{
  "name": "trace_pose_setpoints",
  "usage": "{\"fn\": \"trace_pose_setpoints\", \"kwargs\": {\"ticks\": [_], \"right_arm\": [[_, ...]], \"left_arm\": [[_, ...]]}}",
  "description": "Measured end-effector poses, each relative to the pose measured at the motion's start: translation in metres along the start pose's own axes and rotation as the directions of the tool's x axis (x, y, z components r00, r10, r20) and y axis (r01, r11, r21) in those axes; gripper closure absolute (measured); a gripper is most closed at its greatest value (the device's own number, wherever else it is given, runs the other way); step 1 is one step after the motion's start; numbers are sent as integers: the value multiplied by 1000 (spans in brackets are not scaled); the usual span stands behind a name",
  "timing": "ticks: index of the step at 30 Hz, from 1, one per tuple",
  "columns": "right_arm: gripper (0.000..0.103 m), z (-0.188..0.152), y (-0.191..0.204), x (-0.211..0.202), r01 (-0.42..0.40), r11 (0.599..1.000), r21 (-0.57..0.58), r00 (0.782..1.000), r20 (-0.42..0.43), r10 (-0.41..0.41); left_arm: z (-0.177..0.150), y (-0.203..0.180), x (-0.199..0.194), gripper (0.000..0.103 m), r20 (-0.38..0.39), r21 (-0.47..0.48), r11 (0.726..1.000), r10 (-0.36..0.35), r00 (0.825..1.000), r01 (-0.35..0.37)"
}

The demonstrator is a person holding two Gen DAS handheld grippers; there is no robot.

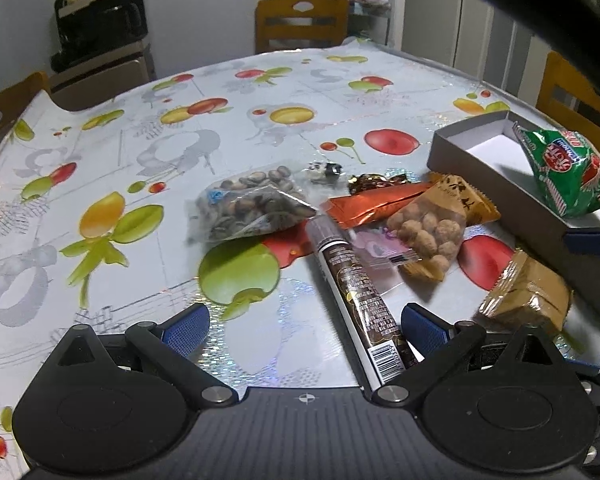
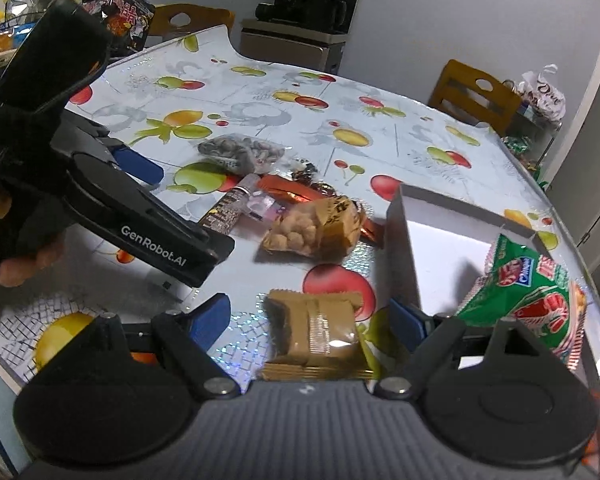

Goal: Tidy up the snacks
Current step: 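Grasp the brown chocolate tube with left tool while right tool grasps tan wrapped cake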

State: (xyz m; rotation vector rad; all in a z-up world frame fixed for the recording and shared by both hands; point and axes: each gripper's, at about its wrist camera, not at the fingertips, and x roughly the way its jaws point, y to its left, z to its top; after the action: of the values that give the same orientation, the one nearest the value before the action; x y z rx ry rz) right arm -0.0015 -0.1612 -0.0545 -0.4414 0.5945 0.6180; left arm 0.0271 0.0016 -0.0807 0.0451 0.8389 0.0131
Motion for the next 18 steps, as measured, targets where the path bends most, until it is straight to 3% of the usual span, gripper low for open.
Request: {"fn": "trace_pose_setpoints", "kwargs": {"ticks": [7,18], "right_arm": [[17,0,-1,2,-23,999,26,1000,-8,23],[19,-1,-8,18,-41,994,102,998,-41,45]], "left_arm": [[-5,15,-2,0,-3,-13,998,64,998,-64],[0,7,6,1,10,-44,999,-26,1000,27]]}}
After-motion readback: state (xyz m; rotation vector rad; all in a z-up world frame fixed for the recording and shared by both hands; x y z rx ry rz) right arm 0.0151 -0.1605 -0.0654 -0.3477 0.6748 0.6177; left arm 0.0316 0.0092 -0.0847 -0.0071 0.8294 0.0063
